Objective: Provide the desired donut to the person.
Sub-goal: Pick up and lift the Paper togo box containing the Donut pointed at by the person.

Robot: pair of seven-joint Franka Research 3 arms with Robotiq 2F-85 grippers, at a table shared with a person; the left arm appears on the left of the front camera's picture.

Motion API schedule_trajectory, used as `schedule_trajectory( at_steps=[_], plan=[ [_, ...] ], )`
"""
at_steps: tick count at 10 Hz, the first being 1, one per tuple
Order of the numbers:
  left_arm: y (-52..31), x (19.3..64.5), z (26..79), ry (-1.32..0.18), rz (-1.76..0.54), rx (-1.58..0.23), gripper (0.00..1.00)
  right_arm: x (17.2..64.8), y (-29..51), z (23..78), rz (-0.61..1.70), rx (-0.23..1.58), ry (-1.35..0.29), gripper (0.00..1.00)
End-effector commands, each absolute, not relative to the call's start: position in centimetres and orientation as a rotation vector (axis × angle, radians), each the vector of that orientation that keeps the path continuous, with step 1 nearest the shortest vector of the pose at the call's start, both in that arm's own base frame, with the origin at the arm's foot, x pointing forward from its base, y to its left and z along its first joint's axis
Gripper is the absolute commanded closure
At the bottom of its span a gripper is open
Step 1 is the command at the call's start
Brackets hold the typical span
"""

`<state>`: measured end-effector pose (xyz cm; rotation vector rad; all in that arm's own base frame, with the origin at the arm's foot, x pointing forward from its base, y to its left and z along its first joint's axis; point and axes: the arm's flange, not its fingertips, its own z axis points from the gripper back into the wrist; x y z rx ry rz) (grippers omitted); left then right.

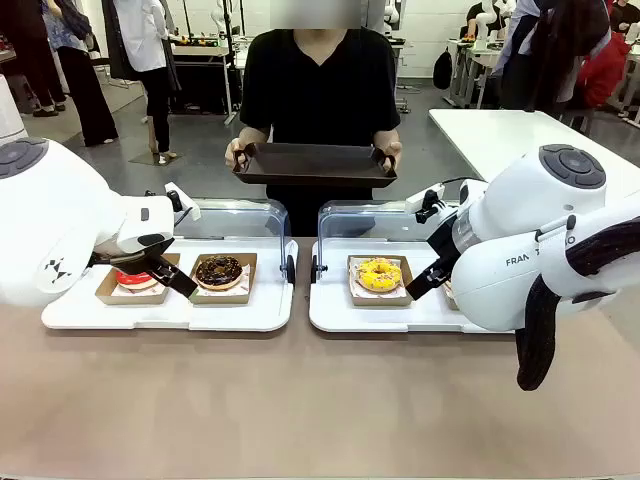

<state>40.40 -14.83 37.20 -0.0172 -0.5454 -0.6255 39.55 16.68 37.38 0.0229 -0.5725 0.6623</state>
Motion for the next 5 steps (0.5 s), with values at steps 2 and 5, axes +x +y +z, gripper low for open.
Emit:
schedule_trajectory(
  at_steps=[2, 5],
  plan=[
    [-14.84, 40.39, 37.20, -0.545, -0.625, -0.017, 0.00, 39.55, 16.69, 37.38, 0.662, 0.023, -0.573, 0.00],
    [-14.84, 40.39, 37.20, -0.545, -0.625, -0.017, 0.00, 39.55, 16.69, 37.38, 0.662, 0.023, -0.573, 0.00]
  ],
)
